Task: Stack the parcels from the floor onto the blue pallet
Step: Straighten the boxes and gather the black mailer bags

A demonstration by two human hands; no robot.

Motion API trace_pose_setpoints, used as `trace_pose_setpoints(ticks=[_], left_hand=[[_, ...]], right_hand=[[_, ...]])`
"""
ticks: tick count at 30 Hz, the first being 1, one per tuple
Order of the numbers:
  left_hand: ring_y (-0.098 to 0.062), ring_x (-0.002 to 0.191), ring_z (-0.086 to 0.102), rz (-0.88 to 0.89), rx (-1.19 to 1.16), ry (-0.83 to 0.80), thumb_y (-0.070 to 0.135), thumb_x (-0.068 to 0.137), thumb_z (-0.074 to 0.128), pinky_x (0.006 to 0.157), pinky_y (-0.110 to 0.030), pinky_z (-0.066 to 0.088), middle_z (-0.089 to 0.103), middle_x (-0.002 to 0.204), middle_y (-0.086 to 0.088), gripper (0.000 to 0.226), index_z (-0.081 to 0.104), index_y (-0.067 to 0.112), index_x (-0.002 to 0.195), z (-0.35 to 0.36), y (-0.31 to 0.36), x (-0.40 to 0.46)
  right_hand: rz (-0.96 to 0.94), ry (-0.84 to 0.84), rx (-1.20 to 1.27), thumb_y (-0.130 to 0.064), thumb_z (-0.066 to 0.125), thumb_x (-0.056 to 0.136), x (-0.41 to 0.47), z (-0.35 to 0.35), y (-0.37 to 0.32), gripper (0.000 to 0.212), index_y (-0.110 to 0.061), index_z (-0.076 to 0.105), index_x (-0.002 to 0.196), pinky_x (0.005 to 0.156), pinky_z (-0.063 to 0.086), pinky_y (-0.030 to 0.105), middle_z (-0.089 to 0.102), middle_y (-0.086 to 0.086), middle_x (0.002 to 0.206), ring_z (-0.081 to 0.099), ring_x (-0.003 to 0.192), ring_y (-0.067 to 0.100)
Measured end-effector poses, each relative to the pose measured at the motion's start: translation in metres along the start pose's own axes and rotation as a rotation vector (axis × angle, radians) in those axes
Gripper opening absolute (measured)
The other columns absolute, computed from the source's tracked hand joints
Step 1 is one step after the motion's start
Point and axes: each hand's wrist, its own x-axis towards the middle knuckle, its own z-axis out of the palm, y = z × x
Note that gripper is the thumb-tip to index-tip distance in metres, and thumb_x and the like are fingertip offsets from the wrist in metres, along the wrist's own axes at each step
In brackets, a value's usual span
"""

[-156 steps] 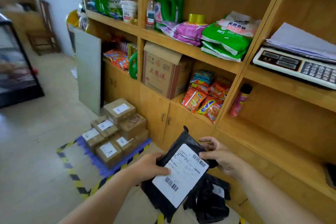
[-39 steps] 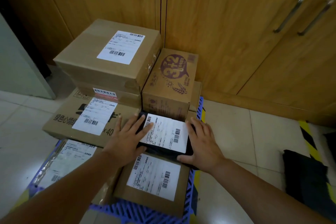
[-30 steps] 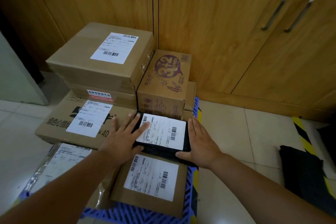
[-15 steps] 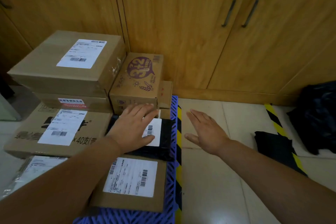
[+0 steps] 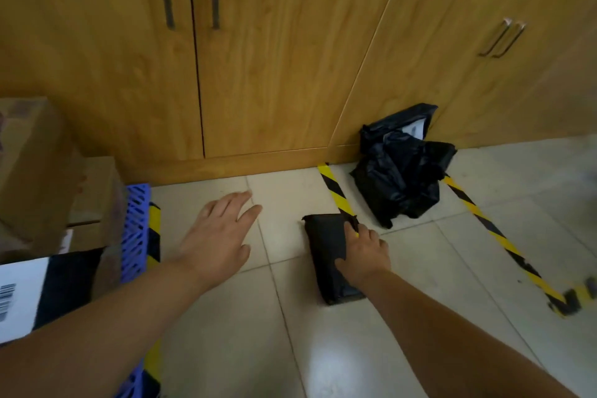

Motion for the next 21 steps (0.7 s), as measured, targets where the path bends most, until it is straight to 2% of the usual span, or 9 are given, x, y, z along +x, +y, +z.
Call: trace_pose_setpoints(ticks=[3,6,10,16,21], left_hand=[[-0.023,0.116,0.039,0.014,-0.007,-0.032,0.029,0.046,0.085,0.087,-0.043,0.051,0.059,0.125,-0.013,0.076,0.063,0.014,0.117,0.022,0.014,0.01],[-0.023,0.115,0.039,0.017,-0.028,-0.062,0.024,0.041,0.085,0.084,-0.043,0.052,0.06,0.122,-0.012,0.078,0.064,0.014,0.116,0.04,0.022,0.014],[-0.023,0.115,0.039,0.011,-0.029,-0.116,0.023,0.039,0.086,0.082,-0.042,0.053,0.061,0.121,-0.012,0.079,0.065,0.014,0.114,0.055,0.024,0.011],[-0.024,0.115,0.04,0.019,-0.044,-0.144,0.02,0.038,0.087,0.079,-0.042,0.054,0.061,0.12,-0.013,0.079,0.064,0.013,0.114,0.063,0.027,0.013],[-0.022,0.116,0.04,0.015,-0.049,-0.133,0.028,0.051,0.078,0.081,-0.039,0.053,0.062,0.12,-0.01,0.067,0.064,0.016,0.115,0.06,0.032,0.016]], right_hand=[[0.105,-0.074,0.071,-0.055,0.055,0.083,0.011,0.028,0.017,0.089,-0.02,0.009,0.151,0.11,0.029,0.046,0.025,0.012,0.15,0.027,0.136,0.032],[0.24,-0.151,0.201,-0.064,0.059,0.074,0.019,0.054,0.018,0.106,-0.016,0.004,0.151,0.111,0.027,0.047,0.02,0.012,0.152,0.023,0.139,0.033],[0.362,-0.145,0.283,-0.07,0.064,0.065,0.022,0.081,0.01,0.122,-0.011,-0.001,0.15,0.106,0.031,0.046,0.022,0.012,0.151,0.026,0.137,0.031],[0.396,-0.14,0.327,-0.059,0.07,0.068,0.026,0.091,0.01,0.121,-0.009,-0.006,0.149,0.102,0.038,0.044,0.026,0.013,0.147,0.029,0.134,0.03],[0.359,-0.034,0.328,-0.057,0.069,0.066,0.022,0.09,0.012,0.109,-0.006,0.013,0.144,0.094,0.044,0.036,0.038,0.011,0.138,0.038,0.126,0.028]])
